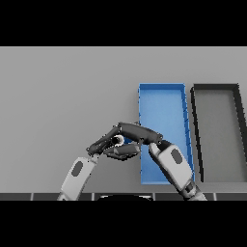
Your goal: Pick up the blue pipe and place it into the blue bin.
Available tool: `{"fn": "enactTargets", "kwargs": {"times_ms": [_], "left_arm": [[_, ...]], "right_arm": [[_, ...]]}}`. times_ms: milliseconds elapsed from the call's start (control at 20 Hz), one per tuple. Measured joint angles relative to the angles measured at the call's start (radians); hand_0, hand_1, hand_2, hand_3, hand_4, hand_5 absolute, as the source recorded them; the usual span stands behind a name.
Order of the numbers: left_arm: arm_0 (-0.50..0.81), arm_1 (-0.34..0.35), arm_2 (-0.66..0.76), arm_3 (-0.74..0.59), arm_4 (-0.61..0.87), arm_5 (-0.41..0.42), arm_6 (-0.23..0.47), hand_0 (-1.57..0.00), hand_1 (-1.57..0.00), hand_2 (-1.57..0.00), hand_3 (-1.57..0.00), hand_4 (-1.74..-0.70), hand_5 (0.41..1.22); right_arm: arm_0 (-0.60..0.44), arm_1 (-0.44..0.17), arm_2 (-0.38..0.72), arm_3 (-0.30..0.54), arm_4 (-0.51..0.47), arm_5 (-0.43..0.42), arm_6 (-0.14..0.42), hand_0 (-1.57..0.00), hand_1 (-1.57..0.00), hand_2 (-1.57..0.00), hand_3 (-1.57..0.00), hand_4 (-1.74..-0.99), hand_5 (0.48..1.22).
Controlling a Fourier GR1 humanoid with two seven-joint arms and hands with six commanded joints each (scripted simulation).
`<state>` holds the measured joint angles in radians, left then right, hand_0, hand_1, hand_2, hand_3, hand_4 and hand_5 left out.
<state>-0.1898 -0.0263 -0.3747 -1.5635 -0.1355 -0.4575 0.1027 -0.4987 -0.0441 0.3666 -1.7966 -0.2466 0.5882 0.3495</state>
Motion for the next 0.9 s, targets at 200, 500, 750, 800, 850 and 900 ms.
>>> {"fn": "enactTargets", "kwargs": {"times_ms": [200,500,750,800,850,900], "left_arm": [[0.01,-0.002,-0.011,0.011,-0.022,0.018,0.0,-0.01,-0.01,-0.01,-0.01,-0.97,0.493],[0.02,0.012,-0.007,-0.009,-0.017,0.014,0.002,0.0,0.0,0.0,0.0,-0.95,0.474],[0.038,0.024,-0.016,-0.035,-0.019,0.008,-0.021,0.0,0.0,0.0,0.0,-0.95,0.466],[0.044,0.031,-0.012,-0.054,-0.01,0.005,-0.017,0.0,0.0,0.0,0.0,-0.95,0.468],[0.047,0.034,-0.01,-0.062,-0.004,0.003,0.003,0.0,0.0,0.0,0.0,-0.95,0.47],[0.054,0.032,-0.012,-0.07,-0.002,0.004,0.012,0.0,0.0,0.0,0.0,-0.95,0.472]], "right_arm": [[-0.067,0.012,-0.067,-0.019,-0.143,-0.025,0.107,-1.57,-1.57,-1.57,-1.57,-1.494,1.221],[-0.32,-0.017,-0.22,0.018,-0.404,-0.183,0.247,-1.57,-1.57,-1.57,-1.57,-1.497,1.221],[-0.478,-0.105,-0.372,0.153,-0.357,-0.264,0.172,-1.57,-1.57,-1.57,-1.57,-1.498,1.221],[-0.488,-0.118,-0.386,0.181,-0.338,-0.256,0.164,-1.57,-1.57,-1.57,-1.57,-1.498,1.221],[-0.499,-0.134,-0.408,0.231,-0.297,-0.255,0.144,-1.57,-1.57,-1.57,-1.57,-1.498,1.221],[-0.489,-0.144,-0.419,0.243,-0.271,-0.263,0.139,-1.57,-1.57,-1.57,-1.57,-1.498,1.221]]}}
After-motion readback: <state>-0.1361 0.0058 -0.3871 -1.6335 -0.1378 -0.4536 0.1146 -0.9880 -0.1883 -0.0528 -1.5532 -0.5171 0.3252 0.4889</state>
